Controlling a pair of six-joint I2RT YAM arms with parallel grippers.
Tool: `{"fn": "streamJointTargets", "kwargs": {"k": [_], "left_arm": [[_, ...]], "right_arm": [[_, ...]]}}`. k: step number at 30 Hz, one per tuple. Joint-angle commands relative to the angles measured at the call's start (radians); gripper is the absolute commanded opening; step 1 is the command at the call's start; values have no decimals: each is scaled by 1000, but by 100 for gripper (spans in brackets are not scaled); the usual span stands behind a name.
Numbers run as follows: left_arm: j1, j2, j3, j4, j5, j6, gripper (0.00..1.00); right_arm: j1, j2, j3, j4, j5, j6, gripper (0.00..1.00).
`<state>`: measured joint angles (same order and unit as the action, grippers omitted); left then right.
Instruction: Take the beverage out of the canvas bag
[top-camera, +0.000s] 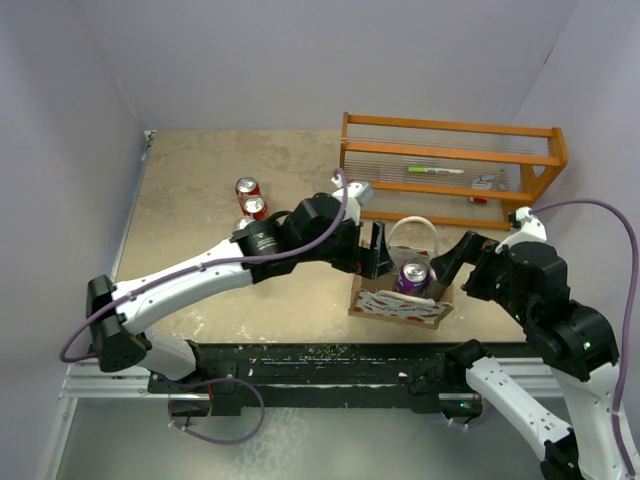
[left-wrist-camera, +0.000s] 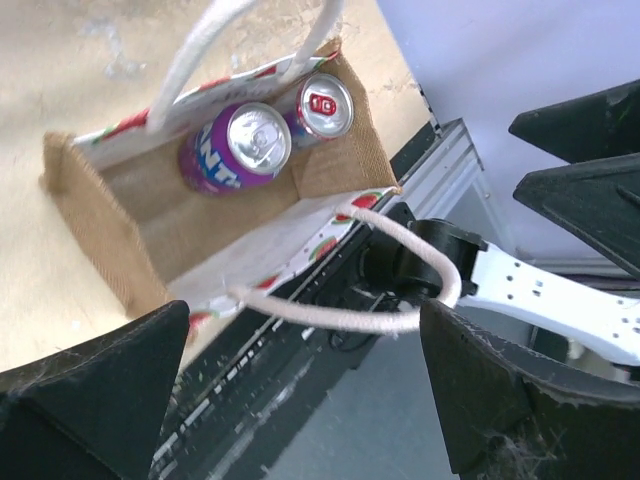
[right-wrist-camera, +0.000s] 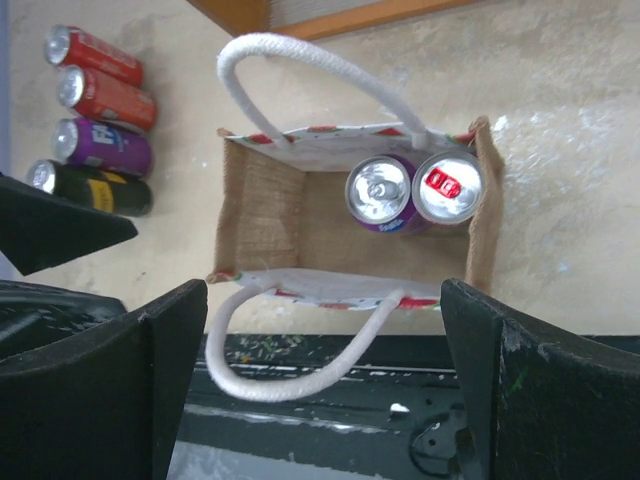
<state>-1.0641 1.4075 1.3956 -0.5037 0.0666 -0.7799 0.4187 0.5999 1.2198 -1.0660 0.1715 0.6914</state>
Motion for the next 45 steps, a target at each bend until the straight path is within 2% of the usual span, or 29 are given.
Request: {"fn": "streamJointTargets", "kwargs": {"k": [1,9,16,21,25,30,35,40,45], "left_arm": [[-38,106,94,159,-20,171,99],[-122,212,162,162,-132,307,99],[-173,284,180,104,-192,398,93],[-174,346,261,72,-299,418,79],[-174,340,279,106,-362,380,73],[-172,334,287,107,-354,366,70],[-171,460,386,17,-294,406,65],[-169,483,324,99,-293,350,65],[-170,537,336,72,-275,336,69]], "right_arm": [[2,30,38,73,59,-104,100],[2,24,44,230,107,-265,100],[1,-23,24,313,183,-427,100],[1,-124,-54,387,214,-476,100],[2,-189,-115,490,172,-523,100],[2,-122,-78,465,202,-538,100],[1,-132,-84,494,260,-586,100],[2,-161,-102,479,288,-643,100],[2,-145,-93,472,283,-616,100]]}}
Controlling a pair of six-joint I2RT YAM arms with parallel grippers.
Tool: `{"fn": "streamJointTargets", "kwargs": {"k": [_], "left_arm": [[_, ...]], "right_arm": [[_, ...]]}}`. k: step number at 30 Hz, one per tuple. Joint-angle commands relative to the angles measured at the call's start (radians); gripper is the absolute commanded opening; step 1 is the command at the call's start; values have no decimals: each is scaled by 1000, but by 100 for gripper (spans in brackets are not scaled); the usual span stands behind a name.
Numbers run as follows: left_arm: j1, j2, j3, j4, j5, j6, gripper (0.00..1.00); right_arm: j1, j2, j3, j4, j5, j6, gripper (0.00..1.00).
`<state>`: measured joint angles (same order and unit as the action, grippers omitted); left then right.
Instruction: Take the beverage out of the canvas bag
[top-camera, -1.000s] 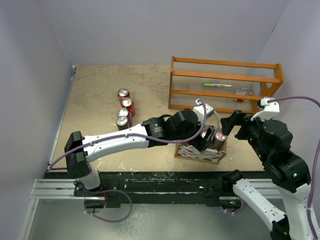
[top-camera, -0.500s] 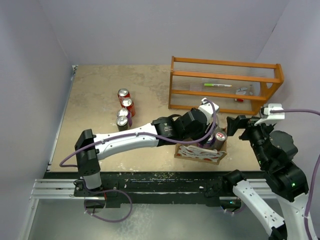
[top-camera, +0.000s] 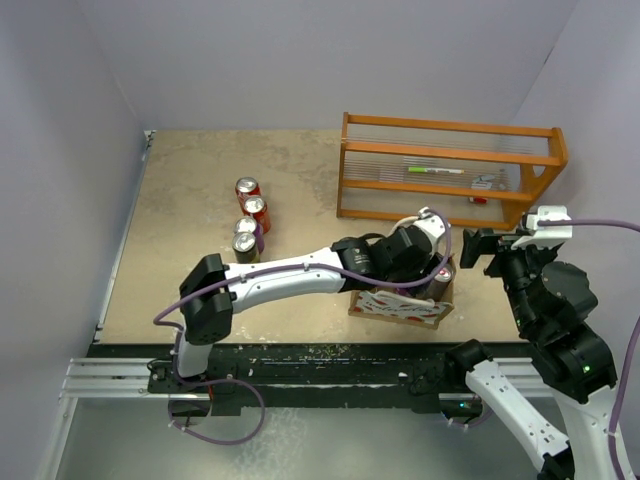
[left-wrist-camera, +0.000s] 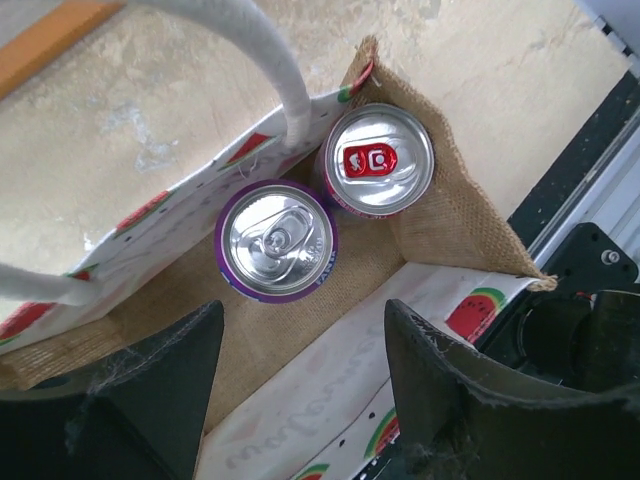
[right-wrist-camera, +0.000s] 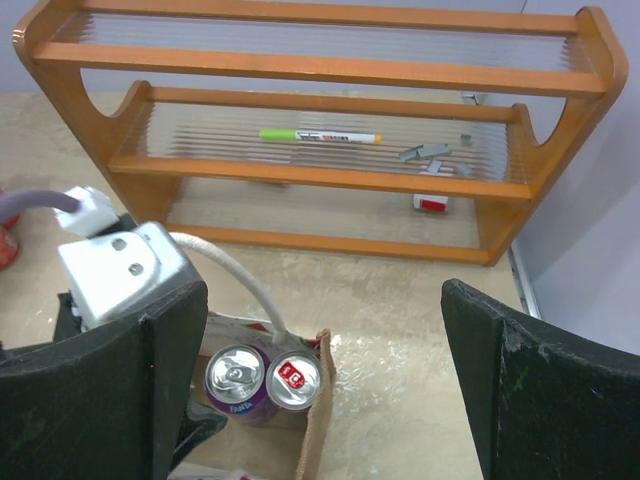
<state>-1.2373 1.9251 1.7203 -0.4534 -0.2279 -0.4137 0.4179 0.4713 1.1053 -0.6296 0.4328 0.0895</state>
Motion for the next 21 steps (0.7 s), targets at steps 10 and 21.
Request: {"fn": "streamJointTargets", "kwargs": {"k": [10,21], "left_arm": [[4,102,7,3,-34,-45,86],[13,256,114,-56,-109,-54,94]], "right_arm": [[2,-21,2,18,10,-5,100],[2,-22,12,-16,12,-12,100]]}}
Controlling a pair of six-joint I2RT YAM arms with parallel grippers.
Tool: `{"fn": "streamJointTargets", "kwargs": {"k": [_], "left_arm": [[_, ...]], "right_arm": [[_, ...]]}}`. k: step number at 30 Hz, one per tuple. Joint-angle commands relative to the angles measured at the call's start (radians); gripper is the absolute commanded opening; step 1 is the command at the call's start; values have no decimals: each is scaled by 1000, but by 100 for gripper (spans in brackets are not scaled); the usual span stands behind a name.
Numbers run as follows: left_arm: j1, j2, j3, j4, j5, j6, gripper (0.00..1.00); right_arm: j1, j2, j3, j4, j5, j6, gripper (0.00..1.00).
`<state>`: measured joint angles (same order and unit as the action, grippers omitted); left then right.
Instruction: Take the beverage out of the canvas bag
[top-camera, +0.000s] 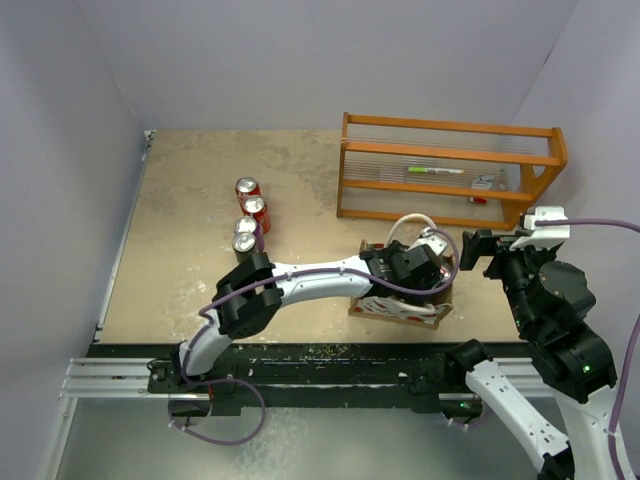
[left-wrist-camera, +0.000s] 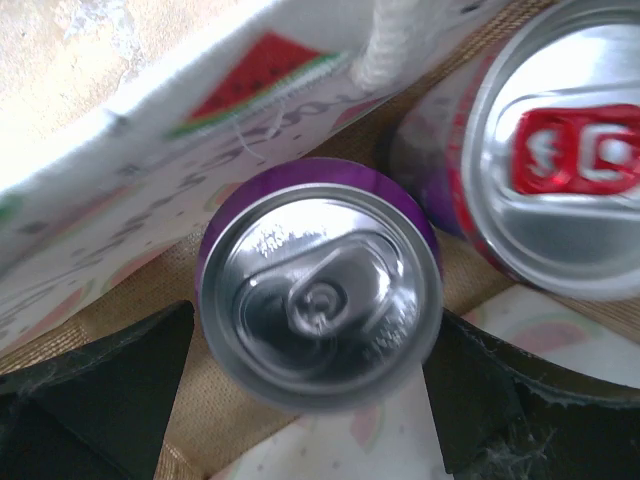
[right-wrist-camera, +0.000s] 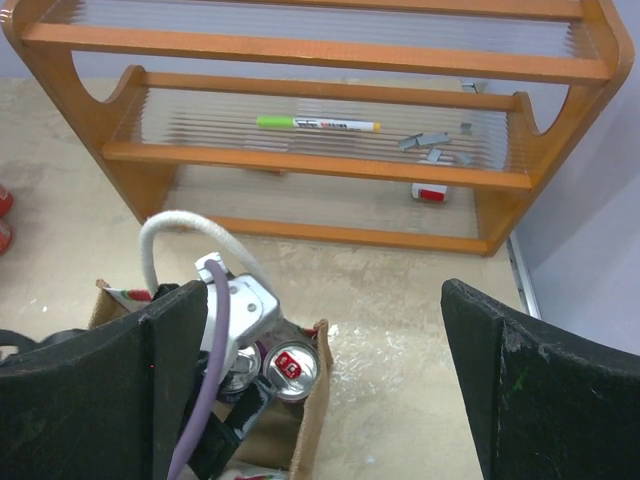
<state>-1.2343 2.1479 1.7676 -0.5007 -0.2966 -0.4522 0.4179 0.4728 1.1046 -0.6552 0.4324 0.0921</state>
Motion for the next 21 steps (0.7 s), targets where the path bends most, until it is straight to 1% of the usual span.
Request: {"fn": "streamJointTargets", "kwargs": {"k": [1,5,7,13,14,17,21], "left_arm": [[15,44,72,-7,-40,-14,95],[30,79,84,-7,-25,-24,94],[37,87,77,1,-19,-23,92],[44,71,45,66,7,43,81],[44,67,39,78,10,58,78],[45,46,24,99,21,92,63],[45,3,3,97,36,99,53]], "right_arm": [[2,-23,12,9,15,-16,100],[2,-23,18,2,20,-8,100],[2,-24,18,-2,17,-5,100],[2,-24,32,-17,31,7,100],[2,-24,35,-20,34,12,100],[2,-30,35,-24,46,30,100],[2,-22,58,-45,46,62,100]]}}
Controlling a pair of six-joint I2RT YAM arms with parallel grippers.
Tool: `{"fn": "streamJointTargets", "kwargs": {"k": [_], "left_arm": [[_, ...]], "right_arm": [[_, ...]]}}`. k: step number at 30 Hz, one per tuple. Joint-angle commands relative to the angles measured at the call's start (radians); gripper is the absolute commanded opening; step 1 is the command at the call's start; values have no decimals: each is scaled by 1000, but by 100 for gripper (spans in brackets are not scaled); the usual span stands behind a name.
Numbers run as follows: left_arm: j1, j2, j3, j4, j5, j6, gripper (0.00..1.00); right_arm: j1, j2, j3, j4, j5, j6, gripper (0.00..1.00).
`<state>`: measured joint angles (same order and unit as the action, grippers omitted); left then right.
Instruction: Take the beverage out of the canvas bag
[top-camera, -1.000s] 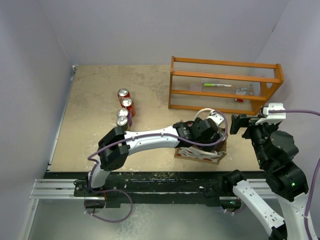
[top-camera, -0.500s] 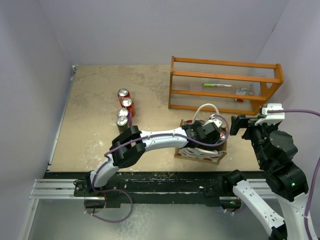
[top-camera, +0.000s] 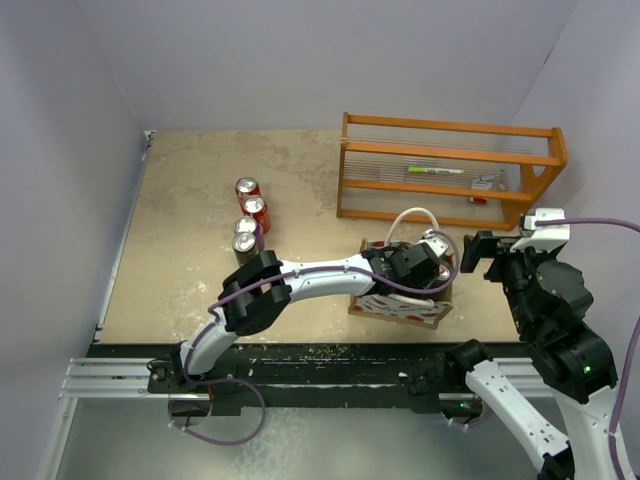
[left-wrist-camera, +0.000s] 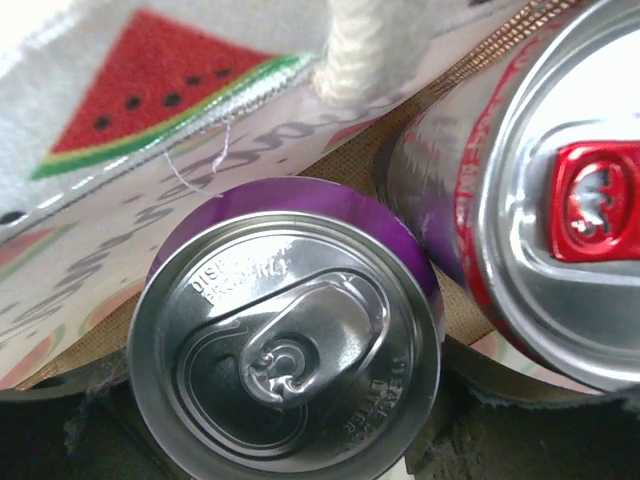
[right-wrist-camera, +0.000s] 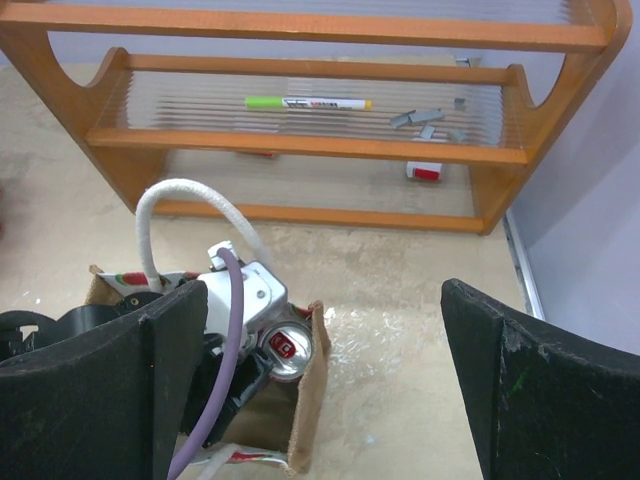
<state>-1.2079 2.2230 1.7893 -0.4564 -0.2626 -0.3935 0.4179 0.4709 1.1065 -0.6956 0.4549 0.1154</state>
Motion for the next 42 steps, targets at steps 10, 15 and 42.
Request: {"fn": "streamJointTargets", "kwargs": {"k": [10,15,42], "left_arm": [[19,-227,-86,70,57,61,35],[19,-317,-65,65,38,100,23],[19,-994,-243,-265,-223,98,0]], "right_arm": [[2,24,112,-48,51,91,100],[2,91,188,-109,47,113,100],[2,188,277,-169,-14,350,100]]}}
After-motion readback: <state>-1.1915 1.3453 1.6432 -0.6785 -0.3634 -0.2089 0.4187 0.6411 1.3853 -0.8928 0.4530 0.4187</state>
